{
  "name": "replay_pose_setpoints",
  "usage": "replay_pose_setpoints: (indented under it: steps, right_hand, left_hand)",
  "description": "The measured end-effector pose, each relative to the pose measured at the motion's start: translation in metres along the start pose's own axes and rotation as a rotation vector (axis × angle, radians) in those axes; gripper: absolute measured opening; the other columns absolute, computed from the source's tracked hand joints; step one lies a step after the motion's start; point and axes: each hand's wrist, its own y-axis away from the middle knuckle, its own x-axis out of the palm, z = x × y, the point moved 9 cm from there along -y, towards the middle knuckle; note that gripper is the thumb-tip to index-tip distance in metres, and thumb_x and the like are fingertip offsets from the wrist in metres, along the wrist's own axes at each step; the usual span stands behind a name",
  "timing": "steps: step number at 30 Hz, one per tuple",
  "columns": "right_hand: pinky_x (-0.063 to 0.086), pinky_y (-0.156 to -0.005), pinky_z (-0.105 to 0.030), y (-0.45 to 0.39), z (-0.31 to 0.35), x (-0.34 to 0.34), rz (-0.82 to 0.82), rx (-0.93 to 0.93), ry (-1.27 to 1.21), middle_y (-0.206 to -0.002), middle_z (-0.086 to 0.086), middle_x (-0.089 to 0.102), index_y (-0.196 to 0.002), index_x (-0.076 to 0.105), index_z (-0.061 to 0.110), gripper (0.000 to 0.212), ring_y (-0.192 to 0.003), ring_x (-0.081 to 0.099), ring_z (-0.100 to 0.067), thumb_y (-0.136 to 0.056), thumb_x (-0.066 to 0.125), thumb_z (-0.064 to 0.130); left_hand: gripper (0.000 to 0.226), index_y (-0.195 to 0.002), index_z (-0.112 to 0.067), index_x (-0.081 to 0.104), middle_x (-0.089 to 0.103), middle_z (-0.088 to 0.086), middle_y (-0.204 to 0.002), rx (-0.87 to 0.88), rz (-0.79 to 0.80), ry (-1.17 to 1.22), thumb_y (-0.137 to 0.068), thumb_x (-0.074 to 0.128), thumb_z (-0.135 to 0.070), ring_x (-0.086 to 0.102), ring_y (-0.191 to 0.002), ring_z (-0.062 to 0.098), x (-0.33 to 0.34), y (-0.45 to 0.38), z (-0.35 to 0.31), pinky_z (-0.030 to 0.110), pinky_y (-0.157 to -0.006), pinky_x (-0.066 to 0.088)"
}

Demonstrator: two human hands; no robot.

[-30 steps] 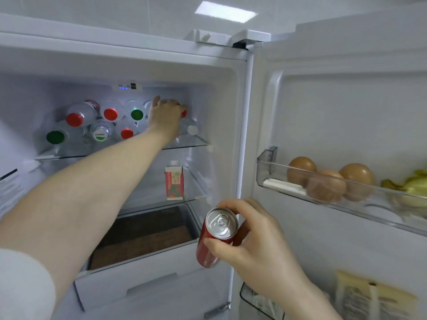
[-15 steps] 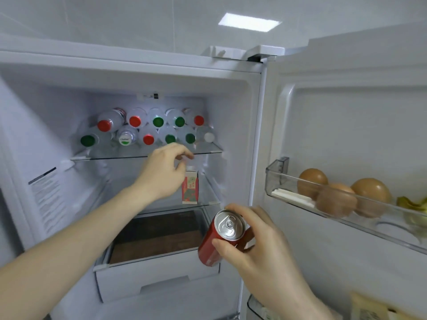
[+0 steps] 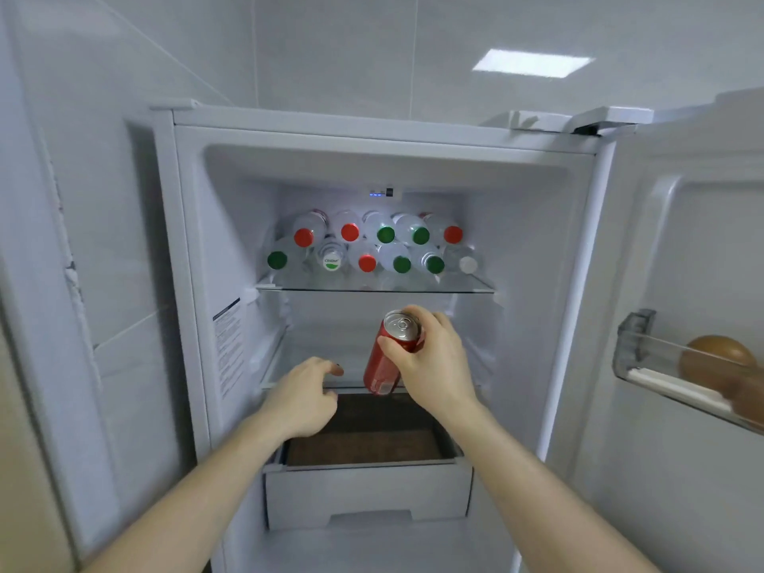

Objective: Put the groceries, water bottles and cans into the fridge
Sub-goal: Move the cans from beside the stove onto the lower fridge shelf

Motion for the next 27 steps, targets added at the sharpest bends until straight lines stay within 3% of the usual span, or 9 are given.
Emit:
replay_pose_setpoints:
  steps: [4, 9, 15, 19, 24, 27]
  right_hand:
    - [0.058, -0.096, -0.037, -0.026, -0.018, 0.022, -0.003, 0.061, -0.009, -0.122, 0.01, 0.058, -0.132, 0.056, 0.033, 0.05, -0.114, 0.059, -0.013, -0.088, 0.075, 0.048]
    - [0.06, -0.091, -0.039, -0.045, -0.033, 0.036, -0.022, 0.091, 0.017, -0.112, 0.011, 0.061, -0.122, 0.059, 0.034, 0.047, -0.104, 0.062, -0.011, -0.082, 0.075, 0.054]
    - [0.061, -0.09, -0.035, -0.047, -0.04, 0.041, -0.016, 0.114, -0.001, -0.116, 0.009, 0.064, -0.123, 0.061, 0.032, 0.047, -0.104, 0.064, -0.011, -0.083, 0.079, 0.049]
    - [0.061, -0.091, -0.037, -0.052, -0.044, 0.042, -0.02, 0.116, -0.006, -0.118, 0.01, 0.065, -0.124, 0.061, 0.035, 0.048, -0.106, 0.064, -0.011, -0.082, 0.078, 0.052]
    - [0.058, -0.099, -0.043, -0.053, -0.057, 0.035, 0.035, 0.193, -0.055, -0.142, 0.002, 0.059, -0.148, 0.047, 0.028, 0.067, -0.123, 0.061, -0.017, -0.09, 0.073, 0.049]
    - [0.048, -0.11, -0.038, -0.048, -0.066, 0.023, 0.055, 0.206, 0.063, -0.152, 0.002, 0.048, -0.152, 0.043, 0.024, 0.067, -0.133, 0.053, -0.017, -0.094, 0.066, 0.049]
  left_hand:
    - [0.054, -0.142, -0.031, 0.05, 0.051, -0.01, -0.145, 0.039, -0.043, 0.107, -0.092, 0.067, -0.032, 0.052, -0.129, 0.012, 0.0, -0.008, -0.009, 0.032, -0.106, 0.046]
    - [0.071, -0.146, -0.037, 0.04, 0.053, -0.016, -0.141, 0.083, -0.049, 0.334, -0.085, 0.073, -0.052, 0.053, -0.127, 0.009, 0.013, -0.031, -0.029, 0.042, -0.107, 0.051]
    - [0.065, -0.142, -0.036, 0.041, 0.057, -0.011, -0.141, 0.104, -0.079, 0.339, -0.088, 0.077, -0.03, 0.055, -0.13, 0.014, 0.028, -0.055, -0.037, 0.04, -0.106, 0.051]
    - [0.067, -0.14, -0.033, 0.041, 0.06, -0.009, -0.136, 0.147, -0.084, 0.323, -0.085, 0.08, -0.029, 0.061, -0.122, 0.015, 0.035, -0.067, -0.046, 0.041, -0.101, 0.056]
    - [0.06, -0.144, -0.026, 0.043, 0.061, -0.003, -0.137, 0.112, -0.076, 0.381, -0.092, 0.073, -0.027, 0.061, -0.124, 0.02, 0.042, -0.08, -0.054, 0.043, -0.102, 0.054]
    - [0.057, -0.144, -0.021, 0.045, 0.062, 0.003, -0.136, 0.044, -0.057, 0.456, -0.093, 0.071, -0.028, 0.06, -0.124, 0.025, 0.046, -0.091, -0.051, 0.046, -0.101, 0.052]
